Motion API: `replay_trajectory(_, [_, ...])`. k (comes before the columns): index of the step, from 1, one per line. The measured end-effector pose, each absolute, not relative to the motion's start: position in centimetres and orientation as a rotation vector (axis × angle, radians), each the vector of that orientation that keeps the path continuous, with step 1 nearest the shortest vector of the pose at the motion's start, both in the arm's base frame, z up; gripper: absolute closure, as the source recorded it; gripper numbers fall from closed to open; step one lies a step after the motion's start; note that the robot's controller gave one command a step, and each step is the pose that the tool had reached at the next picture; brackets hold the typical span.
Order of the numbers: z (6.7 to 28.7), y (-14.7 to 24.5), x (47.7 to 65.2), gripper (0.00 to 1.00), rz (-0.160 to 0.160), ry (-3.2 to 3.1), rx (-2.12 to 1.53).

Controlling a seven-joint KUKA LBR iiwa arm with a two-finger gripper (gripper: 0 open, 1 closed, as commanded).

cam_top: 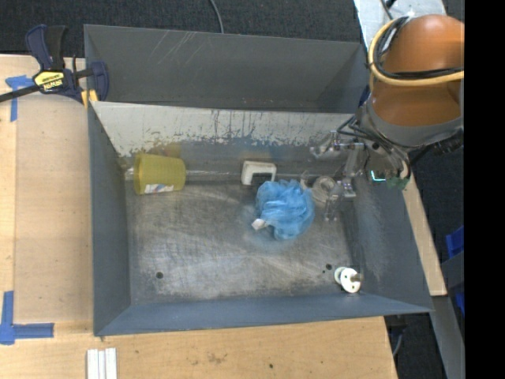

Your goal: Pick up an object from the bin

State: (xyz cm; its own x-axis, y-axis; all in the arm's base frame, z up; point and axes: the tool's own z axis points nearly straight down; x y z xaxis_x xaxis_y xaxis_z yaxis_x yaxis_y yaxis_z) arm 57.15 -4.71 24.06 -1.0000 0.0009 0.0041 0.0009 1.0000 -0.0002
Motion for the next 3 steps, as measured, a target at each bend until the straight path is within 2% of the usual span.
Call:
replay_trajectory(1, [24.5, -4.7, 57.3, 0.00, 0.001, -3.145, 0.000])
replay_trajectory(2, [23.9, -4.5, 57.3, 0.00, 0.004, -3.152, -0.021])
replay_trajectory(3, [17.2, -0.7, 57.8, 0.00, 0.000, -3.144, -0.103])
